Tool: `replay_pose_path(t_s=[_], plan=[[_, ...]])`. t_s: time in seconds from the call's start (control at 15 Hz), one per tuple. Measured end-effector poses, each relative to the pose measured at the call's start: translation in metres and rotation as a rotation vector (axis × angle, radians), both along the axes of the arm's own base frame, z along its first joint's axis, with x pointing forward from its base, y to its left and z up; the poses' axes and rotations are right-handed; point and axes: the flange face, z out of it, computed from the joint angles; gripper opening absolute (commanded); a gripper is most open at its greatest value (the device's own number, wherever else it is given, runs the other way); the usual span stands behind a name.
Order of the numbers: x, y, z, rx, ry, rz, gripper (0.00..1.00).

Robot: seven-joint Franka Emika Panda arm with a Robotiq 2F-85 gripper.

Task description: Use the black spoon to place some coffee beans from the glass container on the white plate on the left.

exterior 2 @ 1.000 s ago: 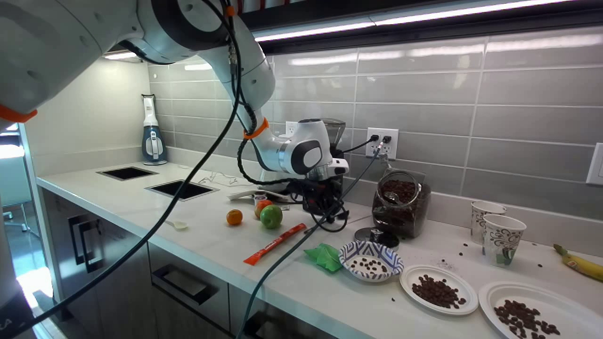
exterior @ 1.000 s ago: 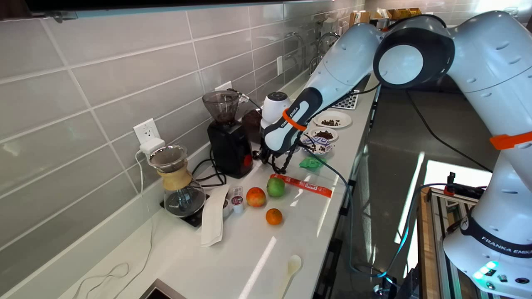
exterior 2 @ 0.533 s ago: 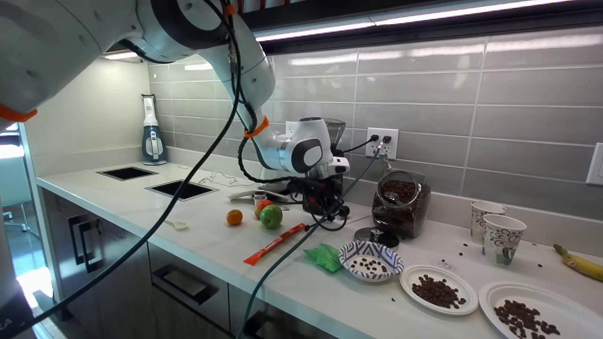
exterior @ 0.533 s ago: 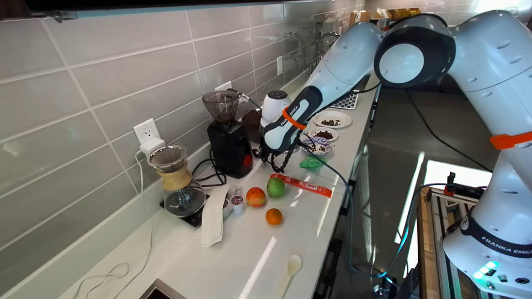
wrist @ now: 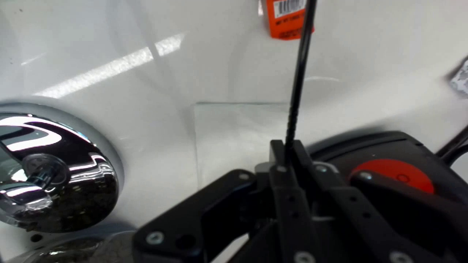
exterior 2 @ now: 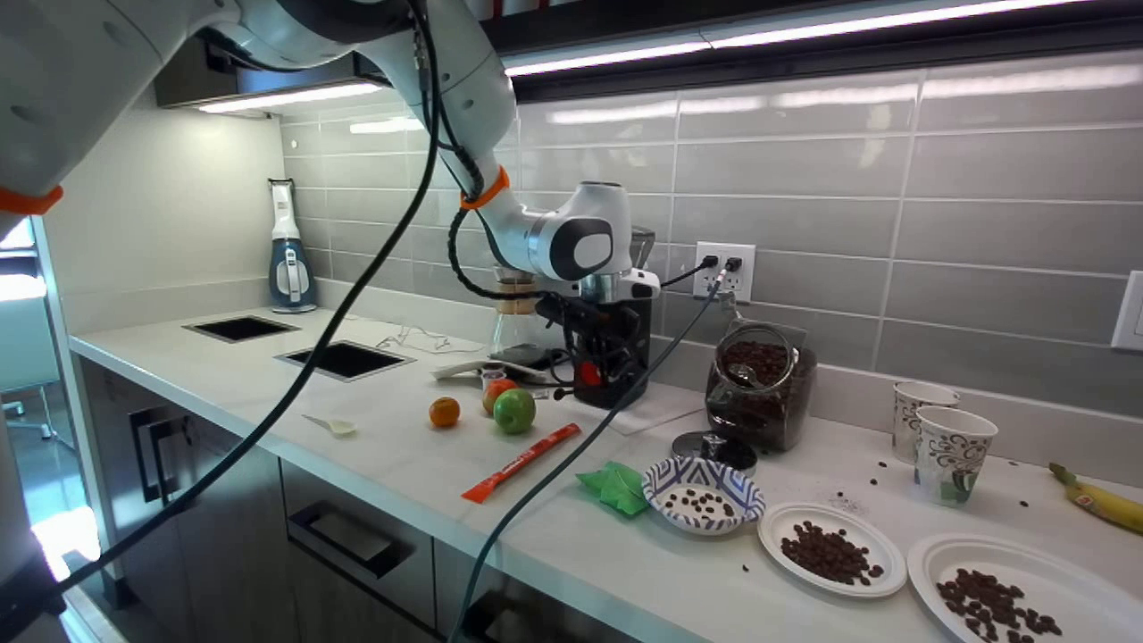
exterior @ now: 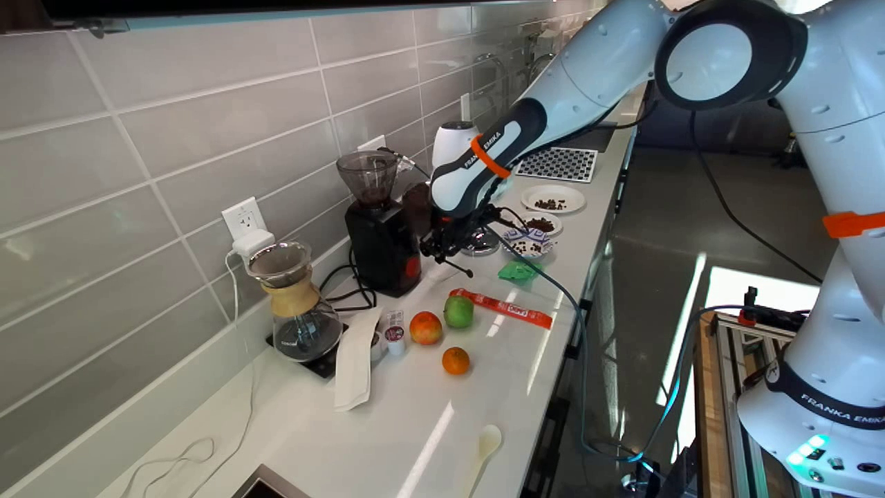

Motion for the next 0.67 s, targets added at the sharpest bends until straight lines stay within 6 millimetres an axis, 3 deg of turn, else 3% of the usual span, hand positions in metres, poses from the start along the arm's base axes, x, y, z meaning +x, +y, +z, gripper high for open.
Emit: replay_pose_path(t_s=[0.27,0.67], plan=[[-0.021,-0.007,0.034,0.040,0.120,0.023,0.01],[-0.068,-0.023,0.082,0.168,0.357,0.150,0.01]])
